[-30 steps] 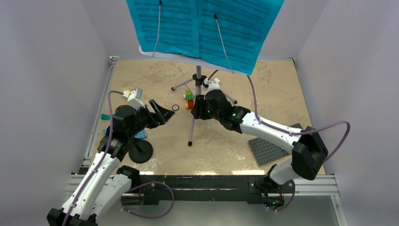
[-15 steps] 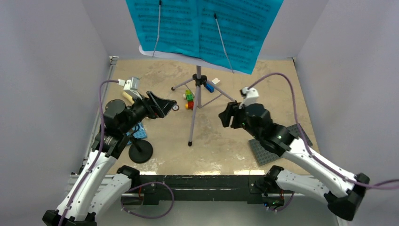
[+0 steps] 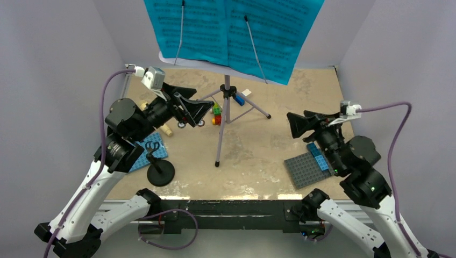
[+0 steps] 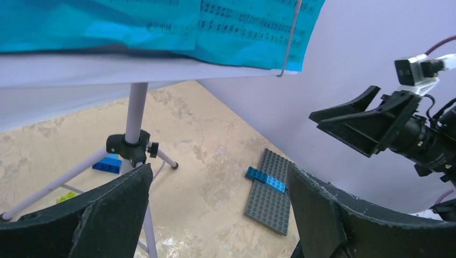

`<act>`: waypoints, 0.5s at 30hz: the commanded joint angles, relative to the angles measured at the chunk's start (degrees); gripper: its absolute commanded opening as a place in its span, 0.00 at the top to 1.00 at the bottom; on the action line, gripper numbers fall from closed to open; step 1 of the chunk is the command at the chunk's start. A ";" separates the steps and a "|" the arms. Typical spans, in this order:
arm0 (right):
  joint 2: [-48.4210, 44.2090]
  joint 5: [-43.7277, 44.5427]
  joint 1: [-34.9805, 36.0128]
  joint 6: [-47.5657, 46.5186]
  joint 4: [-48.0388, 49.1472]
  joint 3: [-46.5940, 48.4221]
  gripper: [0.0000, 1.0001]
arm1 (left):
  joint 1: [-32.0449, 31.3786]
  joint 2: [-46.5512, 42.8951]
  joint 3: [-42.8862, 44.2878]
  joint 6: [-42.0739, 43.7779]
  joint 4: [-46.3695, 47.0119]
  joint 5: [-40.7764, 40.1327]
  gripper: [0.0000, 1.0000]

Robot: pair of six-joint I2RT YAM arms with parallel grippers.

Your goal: Pack up the instrument practice props

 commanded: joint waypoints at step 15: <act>9.72 -19.92 -8.77 -6.66 12.62 20.29 0.26 | -0.58 6.07 13.64 -8.38 10.66 10.35 0.00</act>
